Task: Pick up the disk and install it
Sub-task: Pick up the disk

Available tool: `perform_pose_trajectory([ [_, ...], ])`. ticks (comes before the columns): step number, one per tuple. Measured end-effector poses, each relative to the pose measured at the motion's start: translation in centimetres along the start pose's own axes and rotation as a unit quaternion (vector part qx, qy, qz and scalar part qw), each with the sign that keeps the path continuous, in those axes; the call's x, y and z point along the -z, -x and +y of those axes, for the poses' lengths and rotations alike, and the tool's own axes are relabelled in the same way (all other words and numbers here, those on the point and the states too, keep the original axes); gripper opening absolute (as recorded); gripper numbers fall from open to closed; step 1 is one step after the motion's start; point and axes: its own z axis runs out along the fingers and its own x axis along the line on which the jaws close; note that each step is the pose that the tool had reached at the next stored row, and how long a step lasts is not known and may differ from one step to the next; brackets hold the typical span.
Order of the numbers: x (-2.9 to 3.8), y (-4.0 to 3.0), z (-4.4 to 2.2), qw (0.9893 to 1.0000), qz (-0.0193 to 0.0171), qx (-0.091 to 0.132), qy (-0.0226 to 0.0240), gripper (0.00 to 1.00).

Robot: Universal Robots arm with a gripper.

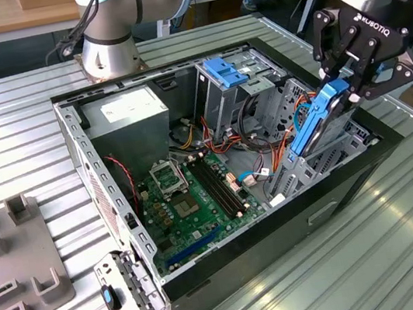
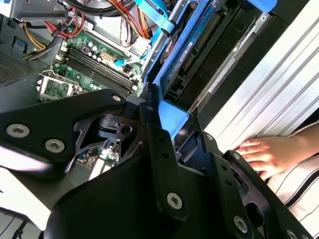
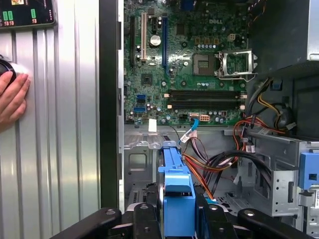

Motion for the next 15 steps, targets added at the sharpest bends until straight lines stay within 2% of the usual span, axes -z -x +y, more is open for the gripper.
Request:
perform_pose_trajectory([
  [3,-0.62,-0.03,0.02,1.0,0.0001,0.0,0.0,0.37],
  [11,-0.85,-0.04,0.03,1.0,-0.0001,0.0,0.0,0.37],
  [15,-1.62,-0.08,0.05,1.0,-0.0001,0.0,0.0,0.37],
])
